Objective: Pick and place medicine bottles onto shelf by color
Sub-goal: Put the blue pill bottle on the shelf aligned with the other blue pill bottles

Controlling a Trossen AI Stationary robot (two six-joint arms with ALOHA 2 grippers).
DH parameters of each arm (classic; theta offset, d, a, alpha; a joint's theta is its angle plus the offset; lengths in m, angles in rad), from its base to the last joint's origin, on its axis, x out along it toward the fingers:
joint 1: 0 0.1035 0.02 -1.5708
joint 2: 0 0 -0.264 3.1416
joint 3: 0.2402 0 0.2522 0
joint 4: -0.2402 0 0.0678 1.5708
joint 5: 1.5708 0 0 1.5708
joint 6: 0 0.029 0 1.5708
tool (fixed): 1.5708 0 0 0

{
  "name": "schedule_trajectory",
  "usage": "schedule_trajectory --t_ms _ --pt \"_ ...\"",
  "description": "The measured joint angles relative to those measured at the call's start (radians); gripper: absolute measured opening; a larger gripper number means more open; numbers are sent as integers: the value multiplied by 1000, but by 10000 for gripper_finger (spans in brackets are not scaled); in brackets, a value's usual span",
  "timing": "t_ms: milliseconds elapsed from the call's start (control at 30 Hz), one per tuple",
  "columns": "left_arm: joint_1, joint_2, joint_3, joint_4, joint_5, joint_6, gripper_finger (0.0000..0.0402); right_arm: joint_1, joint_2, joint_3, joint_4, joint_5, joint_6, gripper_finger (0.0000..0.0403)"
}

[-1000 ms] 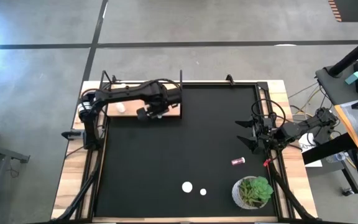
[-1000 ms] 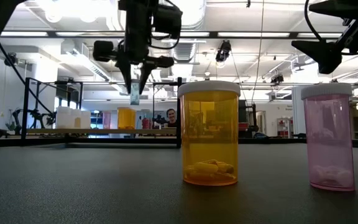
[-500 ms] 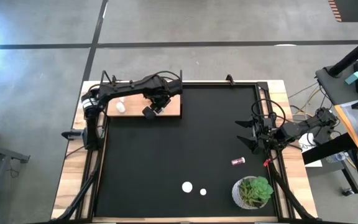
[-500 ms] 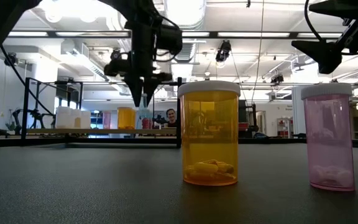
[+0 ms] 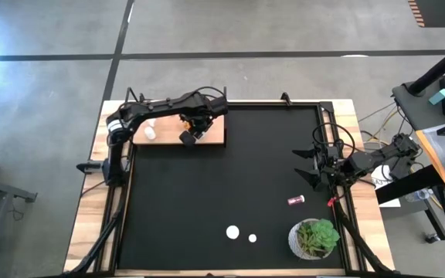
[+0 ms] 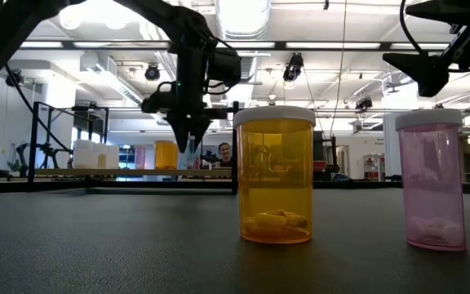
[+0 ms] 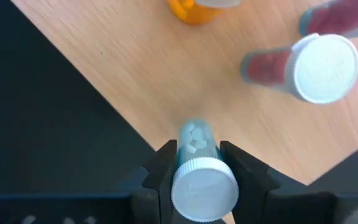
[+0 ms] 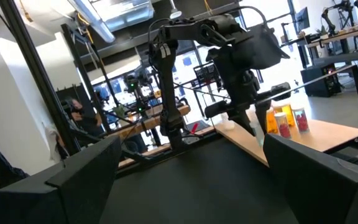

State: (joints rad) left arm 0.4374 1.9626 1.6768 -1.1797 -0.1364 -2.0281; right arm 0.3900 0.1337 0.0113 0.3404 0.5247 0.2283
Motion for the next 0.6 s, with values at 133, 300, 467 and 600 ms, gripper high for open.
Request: schedule_trajectory --t_ms 133,300,467,600 --pt "7 7 0 -1 0 1 94 0 0 0 0 0 0 384" --pt "13 7 0 -2 0 1 94 0 0 0 0 0 0 384" --pt "14 7 0 -2 0 1 94 0 0 0 0 0 0 384" --pt "15 7 0 -4 0 1 94 0 0 0 0 0 0 384"
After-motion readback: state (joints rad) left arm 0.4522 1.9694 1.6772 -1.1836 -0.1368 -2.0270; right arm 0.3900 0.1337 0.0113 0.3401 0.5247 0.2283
